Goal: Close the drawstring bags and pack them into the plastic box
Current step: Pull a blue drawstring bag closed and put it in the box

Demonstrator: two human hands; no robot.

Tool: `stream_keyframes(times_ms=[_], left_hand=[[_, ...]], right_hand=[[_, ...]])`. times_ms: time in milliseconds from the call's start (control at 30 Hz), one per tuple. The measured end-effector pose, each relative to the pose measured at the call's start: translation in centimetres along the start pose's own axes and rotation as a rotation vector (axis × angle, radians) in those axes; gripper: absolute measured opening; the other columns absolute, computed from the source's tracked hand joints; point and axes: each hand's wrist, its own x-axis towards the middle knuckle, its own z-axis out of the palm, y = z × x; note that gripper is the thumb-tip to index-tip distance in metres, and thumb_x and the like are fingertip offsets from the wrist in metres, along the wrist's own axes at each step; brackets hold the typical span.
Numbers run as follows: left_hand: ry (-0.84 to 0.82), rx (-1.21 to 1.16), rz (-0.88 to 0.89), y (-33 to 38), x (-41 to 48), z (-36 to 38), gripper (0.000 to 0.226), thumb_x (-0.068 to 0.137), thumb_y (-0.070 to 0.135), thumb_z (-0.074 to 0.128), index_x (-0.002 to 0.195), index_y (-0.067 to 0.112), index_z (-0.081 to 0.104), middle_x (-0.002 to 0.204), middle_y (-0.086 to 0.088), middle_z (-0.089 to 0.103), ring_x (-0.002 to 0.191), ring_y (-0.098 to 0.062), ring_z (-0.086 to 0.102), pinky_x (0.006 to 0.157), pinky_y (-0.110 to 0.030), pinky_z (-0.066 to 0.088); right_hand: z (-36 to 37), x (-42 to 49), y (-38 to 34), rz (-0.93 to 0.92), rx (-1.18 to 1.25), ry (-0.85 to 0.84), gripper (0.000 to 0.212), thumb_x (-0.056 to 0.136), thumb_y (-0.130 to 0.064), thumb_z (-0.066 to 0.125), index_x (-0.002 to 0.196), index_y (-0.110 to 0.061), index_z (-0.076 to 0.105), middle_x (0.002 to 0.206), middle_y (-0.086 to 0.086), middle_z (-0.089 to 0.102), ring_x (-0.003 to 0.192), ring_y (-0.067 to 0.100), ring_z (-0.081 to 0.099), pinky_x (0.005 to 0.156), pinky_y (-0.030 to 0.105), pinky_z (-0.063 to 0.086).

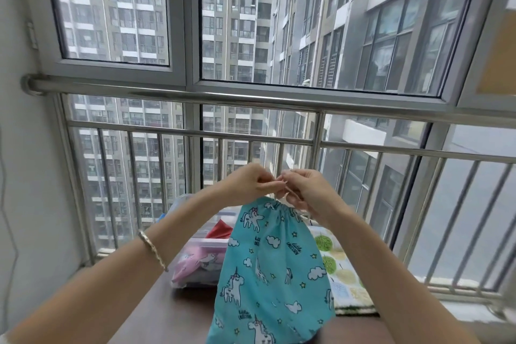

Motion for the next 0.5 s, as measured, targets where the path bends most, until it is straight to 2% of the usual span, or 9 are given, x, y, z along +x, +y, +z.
stream_keyframes(times_ms=[133,233,300,333,367,400,433,500], left_hand=[[-0.027,-0.187,-0.143,-0.1,-0.3,-0.4,0.043,0.085,0.048,0.063,0.092,0.006,0.073,0.062,0.0,0.062,0.054,-0.013,0.052,0.051,-0.021,0.04],[-0.076,-0.494,-0.264,-0.4,-0.4,-0.7,0.032,0.08,0.045,0.067,0.086,0.014,0.073,0.073,-0.005,0.06,0.061,-0.015,0.049,0.054,-0.022,0.038],[-0.092,-0.604,-0.288,-0.5,-0.7,-0.8,0.021,0.086,0.034,0.065,0.086,0.014,0.072,0.066,-0.001,0.053,0.053,-0.011,0.04,0.048,-0.017,0.032],[-0.112,-0.614,-0.29,-0.3,-0.8,-0.9,0.02,0.089,0.032,0.062,0.088,0.013,0.07,0.062,0.001,0.05,0.049,-0.009,0.036,0.045,-0.015,0.031],[-0.144,-0.608,-0.288,-0.2,-0.9,-0.9,0.021,0.091,0.03,0.06,0.09,0.011,0.069,0.061,0.003,0.049,0.048,-0.008,0.034,0.043,-0.014,0.03],[-0.179,-0.595,-0.284,0.1,-1.0,-1.0,0.022,0.092,0.03,0.059,0.091,0.01,0.067,0.059,0.004,0.047,0.047,-0.007,0.032,0.043,-0.014,0.029],[-0.207,-0.566,-0.278,0.3,-1.1,-1.1,0.023,0.092,0.031,0.058,0.091,0.009,0.066,0.058,0.005,0.045,0.047,-0.007,0.031,0.043,-0.014,0.028],[-0.213,-0.478,-0.254,0.6,-1.2,-1.4,0.03,0.09,0.037,0.062,0.092,0.008,0.067,0.057,0.004,0.045,0.049,-0.009,0.033,0.045,-0.016,0.027]], right_hand=[[0.2,0.0,-0.2,-0.044,-0.104,0.083,0.023,0.095,-0.022,0.06,0.091,-0.001,0.068,0.065,0.008,0.064,0.049,0.012,0.049,0.043,0.016,0.037],[-0.5,-0.1,-1.2,-0.053,-0.251,0.107,0.016,0.088,-0.02,0.067,0.098,-0.008,0.063,0.075,0.004,0.062,0.055,0.009,0.052,0.05,0.017,0.041],[-1.0,-0.4,-1.7,-0.05,-0.315,-0.015,0.034,0.085,-0.003,0.064,0.116,-0.013,0.057,0.087,0.005,0.06,0.058,0.006,0.05,0.051,0.013,0.041],[-1.0,-0.5,-1.8,-0.07,-0.406,-0.071,0.045,0.085,0.003,0.061,0.125,-0.017,0.055,0.095,0.005,0.059,0.061,0.006,0.05,0.051,0.012,0.042],[-0.7,-0.6,-1.7,-0.111,-0.52,-0.094,0.047,0.087,0.005,0.057,0.128,-0.019,0.056,0.101,0.004,0.058,0.063,0.006,0.049,0.052,0.012,0.042],[-0.5,-0.7,-1.5,-0.167,-0.612,-0.087,0.039,0.09,0.003,0.054,0.121,-0.018,0.062,0.103,0.001,0.057,0.067,0.007,0.049,0.056,0.013,0.043],[-0.3,-0.6,-1.2,-0.203,-0.654,-0.054,0.027,0.093,0.002,0.051,0.107,-0.014,0.068,0.099,-0.001,0.057,0.071,0.011,0.05,0.062,0.015,0.043],[-0.6,-0.2,-0.7,-0.165,-0.545,-0.023,0.025,0.094,0.002,0.048,0.081,-0.008,0.067,0.079,0.0,0.057,0.067,0.018,0.047,0.063,0.021,0.041]])
